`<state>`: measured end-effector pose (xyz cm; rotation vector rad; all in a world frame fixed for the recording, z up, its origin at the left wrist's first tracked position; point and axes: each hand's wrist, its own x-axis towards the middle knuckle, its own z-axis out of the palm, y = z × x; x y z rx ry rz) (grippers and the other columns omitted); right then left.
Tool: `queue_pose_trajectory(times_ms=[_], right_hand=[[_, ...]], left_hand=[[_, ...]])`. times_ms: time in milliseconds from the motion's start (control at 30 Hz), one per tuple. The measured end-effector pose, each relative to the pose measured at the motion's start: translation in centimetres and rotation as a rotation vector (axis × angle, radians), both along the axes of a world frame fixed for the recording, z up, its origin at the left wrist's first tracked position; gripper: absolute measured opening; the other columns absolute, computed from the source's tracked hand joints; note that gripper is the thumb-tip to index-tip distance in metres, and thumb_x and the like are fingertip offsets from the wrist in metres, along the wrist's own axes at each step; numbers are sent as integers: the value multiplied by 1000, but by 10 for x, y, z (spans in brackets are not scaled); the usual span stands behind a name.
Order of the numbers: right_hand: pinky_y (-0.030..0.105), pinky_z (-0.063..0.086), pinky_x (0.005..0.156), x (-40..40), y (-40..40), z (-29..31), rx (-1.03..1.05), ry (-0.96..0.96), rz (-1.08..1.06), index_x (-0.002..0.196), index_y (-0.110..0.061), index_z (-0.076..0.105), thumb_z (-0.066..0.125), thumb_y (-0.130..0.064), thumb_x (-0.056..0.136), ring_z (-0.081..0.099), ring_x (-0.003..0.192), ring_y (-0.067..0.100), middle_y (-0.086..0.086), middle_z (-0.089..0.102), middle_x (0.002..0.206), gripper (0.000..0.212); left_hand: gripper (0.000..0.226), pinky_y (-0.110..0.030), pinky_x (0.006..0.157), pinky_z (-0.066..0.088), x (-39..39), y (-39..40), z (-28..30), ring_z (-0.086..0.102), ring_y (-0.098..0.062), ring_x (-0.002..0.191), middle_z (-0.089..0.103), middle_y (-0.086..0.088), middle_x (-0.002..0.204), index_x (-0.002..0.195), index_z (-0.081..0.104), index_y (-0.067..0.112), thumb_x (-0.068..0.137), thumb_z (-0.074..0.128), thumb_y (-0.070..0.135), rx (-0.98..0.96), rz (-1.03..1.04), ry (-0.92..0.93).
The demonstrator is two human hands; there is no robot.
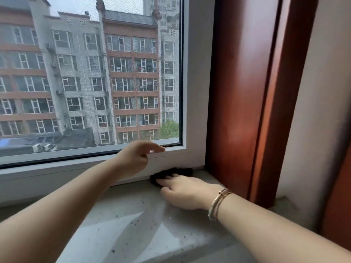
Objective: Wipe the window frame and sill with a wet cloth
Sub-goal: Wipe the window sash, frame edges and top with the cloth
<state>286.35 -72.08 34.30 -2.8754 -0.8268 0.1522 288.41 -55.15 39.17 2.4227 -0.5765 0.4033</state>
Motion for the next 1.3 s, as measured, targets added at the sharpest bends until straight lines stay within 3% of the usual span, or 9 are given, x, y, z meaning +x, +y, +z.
queue_pose_trajectory(times_ms=[167,333,533,633,733,833,967,1067,1300], right_hand=[[40,39,102,9,-58,4,-118,-131,-197,139,-22,41,25,-34,94,41,129,28,10,45,140,49],[35,41,83,0,-28,8,-28,-184,-233,105,-7,59,37,-29,91,49,111,34,21,58,114,35],[31,47,88,0,11,10,233,-161,-117,121,-27,57,56,-9,81,54,113,29,8,53,123,44],[30,43,77,4,4,16,226,-326,-154,101,-18,58,57,-8,79,55,105,28,6,56,110,24],[28,35,63,7,-20,20,506,-513,-289,86,-18,47,61,-14,76,55,85,24,1,51,94,18],[33,44,68,15,-37,24,636,-777,-243,87,-16,47,65,-7,73,51,84,24,1,45,93,24],[34,55,77,34,-41,10,284,-943,51,105,-17,48,71,-5,73,52,98,26,5,47,107,40],[39,50,97,47,-35,4,-93,-954,324,128,-18,46,66,-9,79,45,127,34,12,45,135,53],[34,43,104,66,-24,32,-511,-1101,854,141,-13,38,33,-5,99,20,144,25,12,24,156,43]], left_hand=[[70,-14,102,30,2,0,0,51,-5,122,64,3,122,116,67,16,73,28,-24,-44,3,23],[71,-12,101,29,-1,-2,2,49,-1,120,63,3,124,118,66,15,73,28,-23,-29,12,33],[69,-14,99,32,-9,1,1,50,-5,121,62,2,124,116,66,15,71,28,-21,11,23,-22],[61,-13,97,33,-16,20,-2,53,-6,115,63,4,118,111,69,15,76,33,-19,-30,83,-80],[53,-15,99,35,-21,41,-6,56,-4,113,66,9,112,104,71,20,80,39,-15,-57,117,-117],[54,-19,96,43,-24,52,-12,60,-3,106,69,12,104,98,73,23,78,41,-15,-66,114,-157],[54,-22,93,46,-29,63,-17,61,-3,103,69,11,103,97,72,27,78,44,-14,-86,104,-167],[53,-25,87,49,-32,72,-17,65,-11,95,70,11,103,97,73,28,78,45,-13,-89,107,-159],[53,-16,93,44,-42,93,-21,61,2,102,70,14,101,96,74,23,76,45,-17,-121,104,-218]])
